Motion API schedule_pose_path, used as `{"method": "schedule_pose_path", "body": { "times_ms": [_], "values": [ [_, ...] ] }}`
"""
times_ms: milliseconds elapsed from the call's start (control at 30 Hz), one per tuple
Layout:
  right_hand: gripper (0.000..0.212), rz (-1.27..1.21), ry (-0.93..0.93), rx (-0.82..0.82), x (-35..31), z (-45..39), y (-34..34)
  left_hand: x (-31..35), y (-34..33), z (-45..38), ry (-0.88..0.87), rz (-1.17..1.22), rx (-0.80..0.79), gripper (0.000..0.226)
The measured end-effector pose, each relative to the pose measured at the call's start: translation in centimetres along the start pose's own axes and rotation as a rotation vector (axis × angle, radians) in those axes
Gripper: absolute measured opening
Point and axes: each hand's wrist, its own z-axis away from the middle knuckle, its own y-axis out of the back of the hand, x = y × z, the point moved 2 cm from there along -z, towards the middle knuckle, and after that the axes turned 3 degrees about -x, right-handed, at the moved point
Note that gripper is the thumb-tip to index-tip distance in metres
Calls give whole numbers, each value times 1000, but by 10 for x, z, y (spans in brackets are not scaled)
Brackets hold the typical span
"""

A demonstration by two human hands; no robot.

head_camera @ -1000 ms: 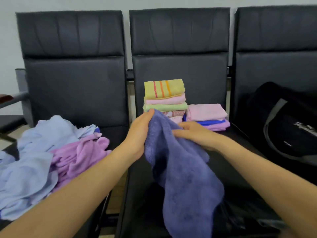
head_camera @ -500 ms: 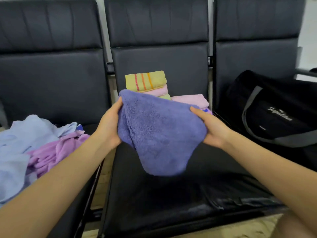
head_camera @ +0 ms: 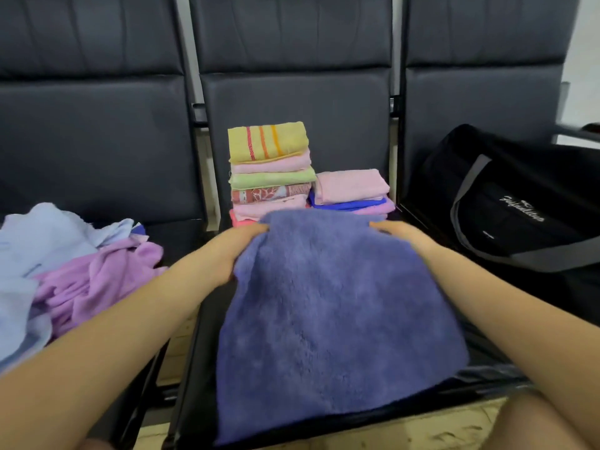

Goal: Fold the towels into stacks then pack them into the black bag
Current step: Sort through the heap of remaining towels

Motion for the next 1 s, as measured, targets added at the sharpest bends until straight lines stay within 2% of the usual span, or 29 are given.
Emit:
{"method": "schedule_pose_path", "body": {
  "times_ms": [33, 133, 233, 433, 500, 600, 700, 800, 867, 900, 1000],
  "values": [
    [22, -23, -63, 32, 11, -3, -1, -6, 2, -1, 8, -71, 42, 11],
    [34, 47, -216, 52, 47, -15, -2, -23, 14, -8, -92, -545, 132, 14],
    [33, 152, -154, 109, 52, -29, -2, -27, 26, -21, -231, -789, 220, 26],
    [19, 310, 65, 278, 49, -53, -2, -30, 41, -51, -453, -915, 383, 29],
    [32, 426, 37, 329, 51, -60, 1, -33, 39, -59, -466, -1027, 412, 36],
    [51, 760, 4, 329, 52, -58, 1, -41, 29, -61, -437, -1239, 427, 48],
    [50, 864, 127, 303, 50, -53, -3, -51, 9, -43, -545, -1178, 309, 41],
    [34, 774, 248, 187, 50, -44, -13, -64, -20, -8, -643, -1154, -7, 24],
    [18, 694, 295, 48, 48, -33, -21, -72, -40, 18, -619, -1187, -222, 20],
    [14, 680, 308, -44, 48, -25, -25, -77, -48, 28, -593, -1201, -307, 25],
    [12, 776, 254, -410, 55, 0, -35, -99, -59, 42, -580, -1387, -431, 45]
  ]
}}
